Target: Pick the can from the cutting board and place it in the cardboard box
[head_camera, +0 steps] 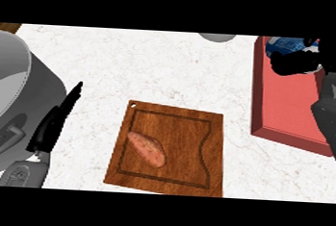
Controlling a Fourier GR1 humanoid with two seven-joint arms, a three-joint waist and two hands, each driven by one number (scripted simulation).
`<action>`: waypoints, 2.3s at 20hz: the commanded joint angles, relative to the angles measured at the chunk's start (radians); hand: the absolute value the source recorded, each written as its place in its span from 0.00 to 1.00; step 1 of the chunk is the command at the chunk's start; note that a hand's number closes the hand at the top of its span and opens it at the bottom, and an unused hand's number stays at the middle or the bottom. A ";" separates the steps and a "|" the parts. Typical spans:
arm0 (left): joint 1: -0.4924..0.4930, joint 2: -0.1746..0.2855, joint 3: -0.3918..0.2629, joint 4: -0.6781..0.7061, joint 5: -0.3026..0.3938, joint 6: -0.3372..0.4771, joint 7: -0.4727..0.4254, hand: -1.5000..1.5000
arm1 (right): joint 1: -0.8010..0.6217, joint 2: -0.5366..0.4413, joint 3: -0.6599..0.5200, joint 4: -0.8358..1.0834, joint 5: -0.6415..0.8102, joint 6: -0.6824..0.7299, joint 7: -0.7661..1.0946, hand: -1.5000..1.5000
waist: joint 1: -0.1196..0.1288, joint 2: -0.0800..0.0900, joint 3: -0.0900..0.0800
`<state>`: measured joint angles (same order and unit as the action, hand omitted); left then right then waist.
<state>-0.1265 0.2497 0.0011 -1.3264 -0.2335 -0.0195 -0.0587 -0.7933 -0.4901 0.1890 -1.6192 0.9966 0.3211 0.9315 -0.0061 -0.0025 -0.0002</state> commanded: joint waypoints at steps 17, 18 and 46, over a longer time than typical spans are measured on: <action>-0.017 -0.040 -0.012 -0.017 -0.023 -0.001 0.015 0.50 | 0.122 0.008 -0.289 0.506 -0.200 -0.115 -0.414 0.00 | 0.025 0.008 0.001; 0.006 -0.015 0.007 -0.007 -0.003 -0.029 -0.010 0.50 | 0.190 -0.002 -0.316 0.469 -0.216 -0.178 -0.489 0.00 | 0.018 0.007 0.001; -0.037 -0.010 0.040 0.014 -0.021 -0.034 -0.011 0.50 | 0.229 -0.081 -0.962 0.833 -0.832 -0.491 -1.254 0.00 | 0.012 0.007 0.002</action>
<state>-0.1525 0.2236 0.0255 -1.3256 -0.2607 -0.0379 -0.0515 -0.6053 -0.5305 -0.7031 -0.8654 0.2297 -0.1734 -0.1961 0.0054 0.0038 0.0010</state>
